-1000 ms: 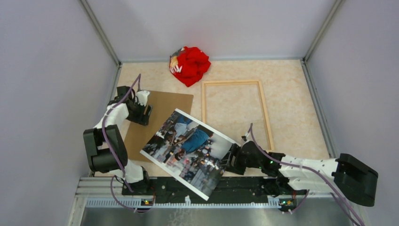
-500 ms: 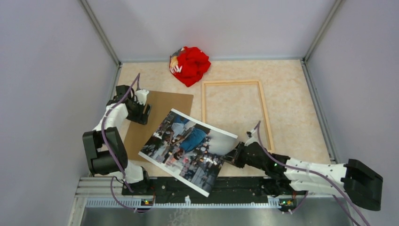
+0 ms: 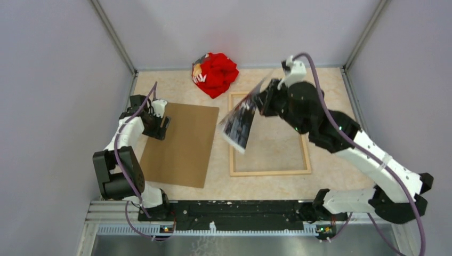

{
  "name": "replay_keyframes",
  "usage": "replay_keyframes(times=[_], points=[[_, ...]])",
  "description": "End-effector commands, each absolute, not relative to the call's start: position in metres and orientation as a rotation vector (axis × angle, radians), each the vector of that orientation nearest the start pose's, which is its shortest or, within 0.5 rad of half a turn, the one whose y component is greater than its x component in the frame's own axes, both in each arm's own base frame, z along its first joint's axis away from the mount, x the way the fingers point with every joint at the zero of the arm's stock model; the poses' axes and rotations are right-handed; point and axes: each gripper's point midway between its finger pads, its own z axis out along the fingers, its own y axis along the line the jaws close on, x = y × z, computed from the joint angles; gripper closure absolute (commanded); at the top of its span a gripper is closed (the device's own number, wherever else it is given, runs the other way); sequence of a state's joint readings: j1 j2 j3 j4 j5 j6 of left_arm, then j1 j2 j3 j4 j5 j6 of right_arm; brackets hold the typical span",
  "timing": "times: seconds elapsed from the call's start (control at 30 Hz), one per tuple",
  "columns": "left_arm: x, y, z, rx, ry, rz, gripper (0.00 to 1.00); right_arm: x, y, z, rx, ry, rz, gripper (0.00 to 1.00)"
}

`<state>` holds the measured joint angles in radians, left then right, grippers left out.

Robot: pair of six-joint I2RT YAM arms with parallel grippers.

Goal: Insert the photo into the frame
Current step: Pick up the photo at the center of the board, then turn over the photo from the photo frame.

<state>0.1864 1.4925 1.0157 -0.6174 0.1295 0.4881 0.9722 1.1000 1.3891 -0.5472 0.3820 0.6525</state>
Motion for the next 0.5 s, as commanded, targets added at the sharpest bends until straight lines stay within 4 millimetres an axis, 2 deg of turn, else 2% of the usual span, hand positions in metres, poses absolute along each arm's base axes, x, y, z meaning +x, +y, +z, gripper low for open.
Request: replay_keyframes(times=[0.0,0.1,0.2,0.23,0.33,0.4,0.47], points=[[0.326,0.06,0.106,0.419,2.552,0.088,0.21,0.264,0.215,0.435,-0.309,1.812,0.224,1.0],[0.325,0.059,0.106,0.424,2.552,0.084,0.21,0.276,0.218,0.458,-0.402,1.777,0.091,1.0],[0.325,0.058,0.105,0.427,2.556,0.073,0.21,0.275,0.245,0.447,-0.599,1.77,-0.029,1.0],[0.325,0.058,0.106,0.427,2.555,0.072,0.21,0.274,0.255,0.434,-0.686,1.775,-0.106,1.0],[0.326,0.058,0.107,0.435,2.551,0.076,0.21,0.268,0.277,0.376,-0.939,1.754,-0.428,1.0],[0.326,0.058,0.108,0.435,2.549,0.072,0.21,0.264,0.283,0.339,-1.05,1.735,-0.605,1.0],[0.326,0.057,0.107,0.439,2.55,0.067,0.21,0.26,0.289,0.311,-1.127,1.731,-0.686,1.0]])
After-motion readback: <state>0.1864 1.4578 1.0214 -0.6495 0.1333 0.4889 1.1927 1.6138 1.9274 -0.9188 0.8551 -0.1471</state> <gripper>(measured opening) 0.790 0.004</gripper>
